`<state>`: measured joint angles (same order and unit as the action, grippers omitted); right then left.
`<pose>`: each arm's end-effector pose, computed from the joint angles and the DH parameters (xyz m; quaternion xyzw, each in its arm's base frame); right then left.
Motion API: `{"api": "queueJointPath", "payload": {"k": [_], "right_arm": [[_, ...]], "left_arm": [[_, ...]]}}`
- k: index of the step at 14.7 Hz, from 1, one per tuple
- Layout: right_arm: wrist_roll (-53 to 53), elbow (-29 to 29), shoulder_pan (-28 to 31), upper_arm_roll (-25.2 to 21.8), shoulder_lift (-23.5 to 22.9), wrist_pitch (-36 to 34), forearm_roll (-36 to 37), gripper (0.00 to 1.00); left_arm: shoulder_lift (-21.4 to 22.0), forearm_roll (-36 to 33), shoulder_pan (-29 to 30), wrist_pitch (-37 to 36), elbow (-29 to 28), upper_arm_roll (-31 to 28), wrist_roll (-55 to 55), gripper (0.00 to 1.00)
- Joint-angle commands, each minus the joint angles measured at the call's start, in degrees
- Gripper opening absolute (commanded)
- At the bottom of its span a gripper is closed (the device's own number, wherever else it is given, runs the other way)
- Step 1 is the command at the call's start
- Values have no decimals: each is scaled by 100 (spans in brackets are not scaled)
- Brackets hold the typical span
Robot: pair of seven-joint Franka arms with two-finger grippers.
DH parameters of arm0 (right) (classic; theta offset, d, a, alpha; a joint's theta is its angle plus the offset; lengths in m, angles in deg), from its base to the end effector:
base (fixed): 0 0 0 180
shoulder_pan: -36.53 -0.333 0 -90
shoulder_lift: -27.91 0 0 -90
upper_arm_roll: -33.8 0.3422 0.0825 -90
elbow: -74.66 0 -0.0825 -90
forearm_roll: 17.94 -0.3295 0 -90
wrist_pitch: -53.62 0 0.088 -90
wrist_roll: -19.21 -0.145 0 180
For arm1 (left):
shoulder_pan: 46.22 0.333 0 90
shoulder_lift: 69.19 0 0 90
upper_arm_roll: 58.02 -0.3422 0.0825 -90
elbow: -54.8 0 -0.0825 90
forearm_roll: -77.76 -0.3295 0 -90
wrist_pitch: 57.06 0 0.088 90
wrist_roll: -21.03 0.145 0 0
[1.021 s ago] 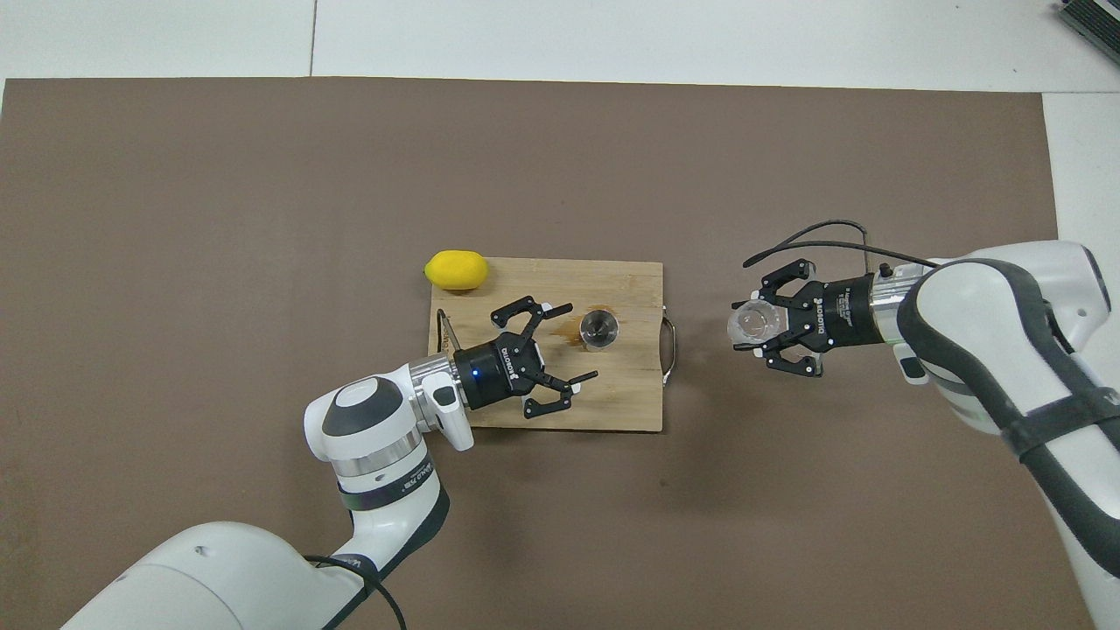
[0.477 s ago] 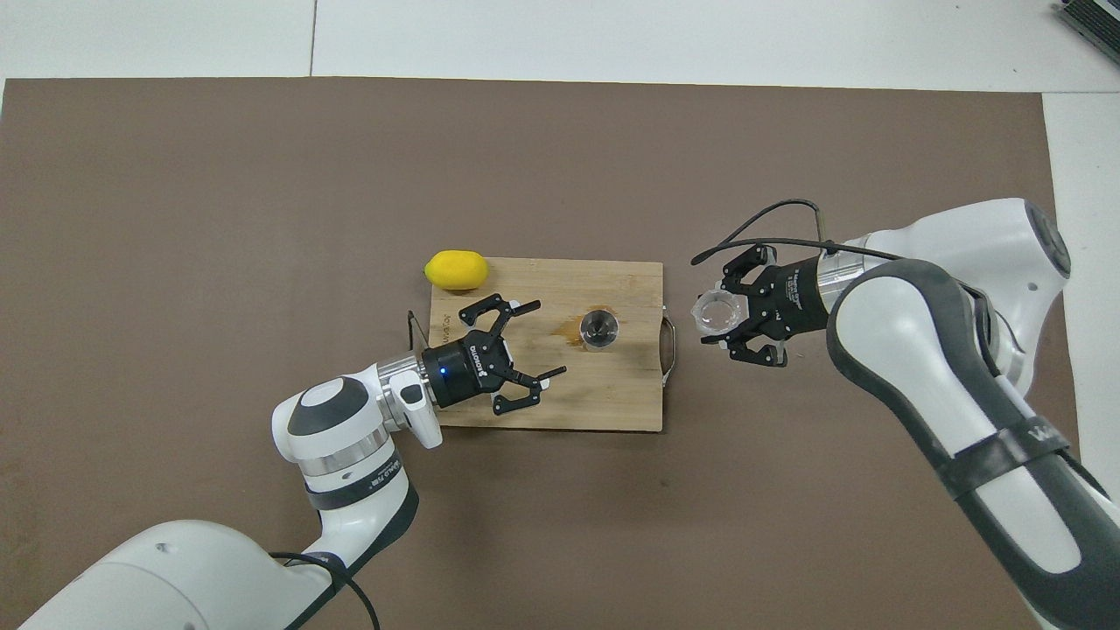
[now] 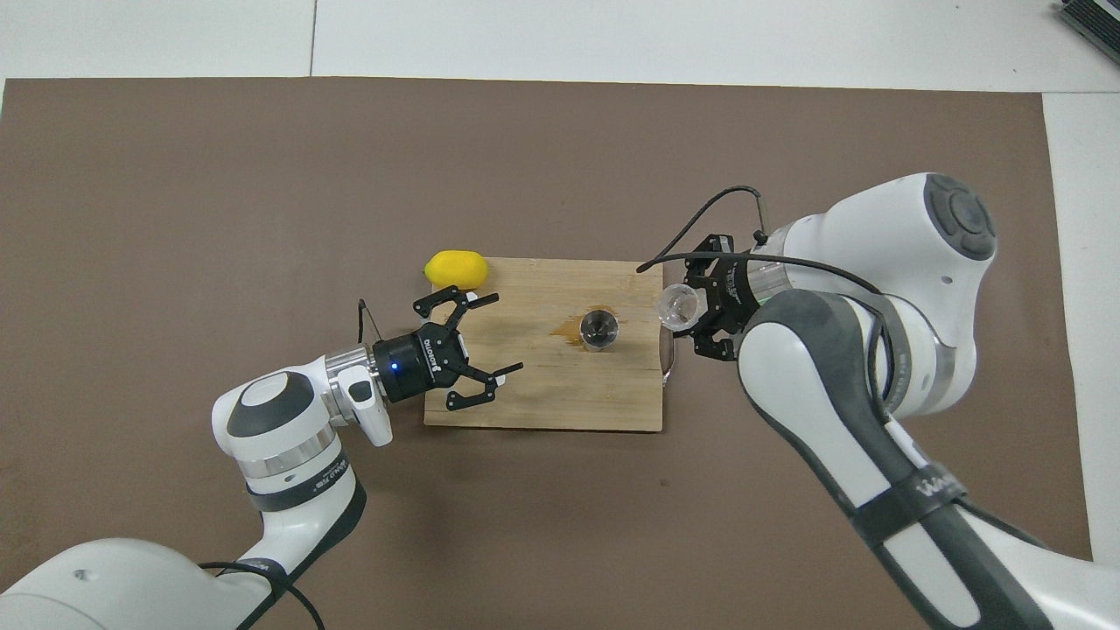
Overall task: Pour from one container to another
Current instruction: 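Lift the glass cup over the metal cup while the left gripper withdraws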
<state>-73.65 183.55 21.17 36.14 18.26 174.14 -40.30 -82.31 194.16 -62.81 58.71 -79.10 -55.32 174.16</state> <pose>0.5278 0.1994 0.4353 -0.7184 0.6738 0.1319 0.1118 0.4623 -0.2489 0.3200 0.5935 -0.4655 0.5325 0.3840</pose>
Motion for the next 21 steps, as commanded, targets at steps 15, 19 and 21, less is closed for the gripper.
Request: {"api": "queueJointPath", "payload": {"k": [15, 19, 21], "right_arm": [[-1041, -808, -942, 21, -370, -433, 2595, 21], [-1129, -843, -1065, 30, -379, -424, 2955, 22], [-1173, -852, -1205, 21, -396, -407, 3052, 22]], "left_arm": [[397, -4194, 3143, -1635, 250, 2, -292, 100], [424, -5037, 3513, -1724, 600, -6, -397, 100], [502, -5547, 3698, -1855, 908, -7, -546, 100]]}}
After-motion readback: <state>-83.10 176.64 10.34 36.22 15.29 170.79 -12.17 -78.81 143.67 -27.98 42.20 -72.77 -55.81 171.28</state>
